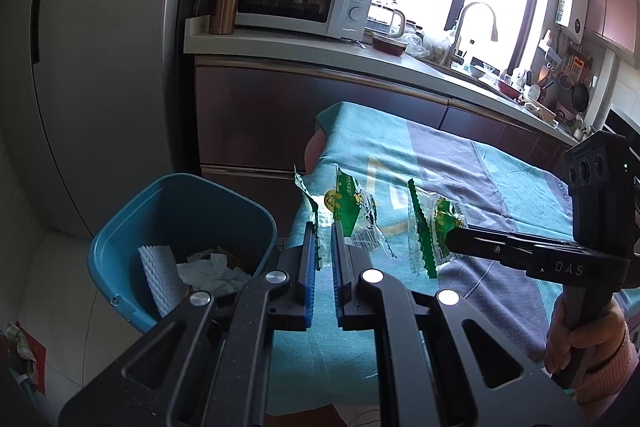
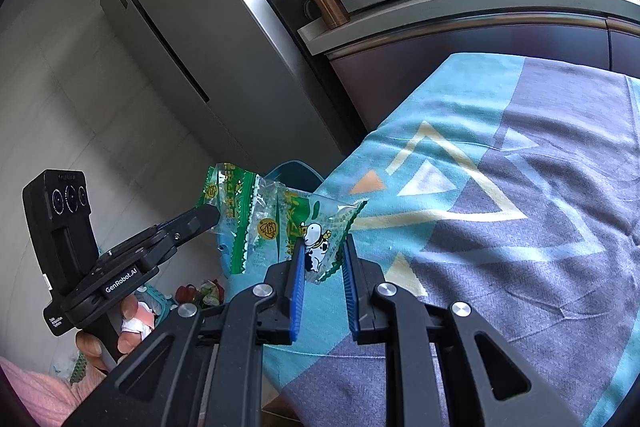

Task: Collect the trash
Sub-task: 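Carry the green wrapper with both tools over the teal bin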

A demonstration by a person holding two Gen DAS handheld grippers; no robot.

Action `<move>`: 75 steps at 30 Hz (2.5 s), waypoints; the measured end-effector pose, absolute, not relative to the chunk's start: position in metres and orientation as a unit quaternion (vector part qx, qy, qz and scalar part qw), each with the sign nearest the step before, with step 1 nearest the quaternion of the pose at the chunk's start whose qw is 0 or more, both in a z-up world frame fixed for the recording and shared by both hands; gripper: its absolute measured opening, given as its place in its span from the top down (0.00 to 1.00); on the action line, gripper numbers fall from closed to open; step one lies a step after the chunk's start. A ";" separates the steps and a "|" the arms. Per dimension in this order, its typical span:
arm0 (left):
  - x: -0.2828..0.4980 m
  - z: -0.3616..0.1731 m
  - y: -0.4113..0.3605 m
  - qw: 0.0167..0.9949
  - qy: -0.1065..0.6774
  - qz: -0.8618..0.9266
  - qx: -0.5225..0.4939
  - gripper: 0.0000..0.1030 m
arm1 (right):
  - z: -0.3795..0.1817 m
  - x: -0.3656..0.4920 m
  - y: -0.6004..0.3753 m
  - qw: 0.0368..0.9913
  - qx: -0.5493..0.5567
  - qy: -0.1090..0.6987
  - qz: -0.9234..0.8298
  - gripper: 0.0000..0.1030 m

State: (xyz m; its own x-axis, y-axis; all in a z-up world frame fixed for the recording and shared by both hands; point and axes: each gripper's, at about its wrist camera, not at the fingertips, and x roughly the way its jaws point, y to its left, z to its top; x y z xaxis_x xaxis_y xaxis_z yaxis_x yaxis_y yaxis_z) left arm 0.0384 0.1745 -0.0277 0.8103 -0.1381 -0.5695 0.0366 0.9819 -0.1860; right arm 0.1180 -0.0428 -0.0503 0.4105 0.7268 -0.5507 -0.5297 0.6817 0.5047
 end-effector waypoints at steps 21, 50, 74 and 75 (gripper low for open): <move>0.031 -0.027 0.198 0.950 0.299 -0.012 -0.092 0.92 | -0.048 0.124 -0.011 0.820 0.108 0.393 0.401 0.84; 0.028 -0.031 0.235 0.948 0.298 0.032 -0.105 0.92 | -0.043 0.130 0.033 0.807 0.077 0.398 0.429 0.84; 0.035 -0.043 0.254 0.941 0.312 0.062 -0.112 0.92 | -0.041 0.138 0.064 0.796 0.052 0.406 0.446 0.84; 0.035 -0.044 0.255 0.941 0.312 0.063 -0.113 0.92 | -0.042 0.138 0.065 0.796 0.052 0.406 0.446 0.84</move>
State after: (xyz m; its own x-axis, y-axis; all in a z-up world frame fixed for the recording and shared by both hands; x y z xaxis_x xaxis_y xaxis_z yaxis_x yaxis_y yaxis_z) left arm 0.0355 0.2552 -0.0436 0.7969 0.0483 -0.6022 -0.1892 0.9666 -0.1728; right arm 0.1380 0.0651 -0.0419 0.2721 0.7520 -0.6004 -0.6684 0.5965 0.4443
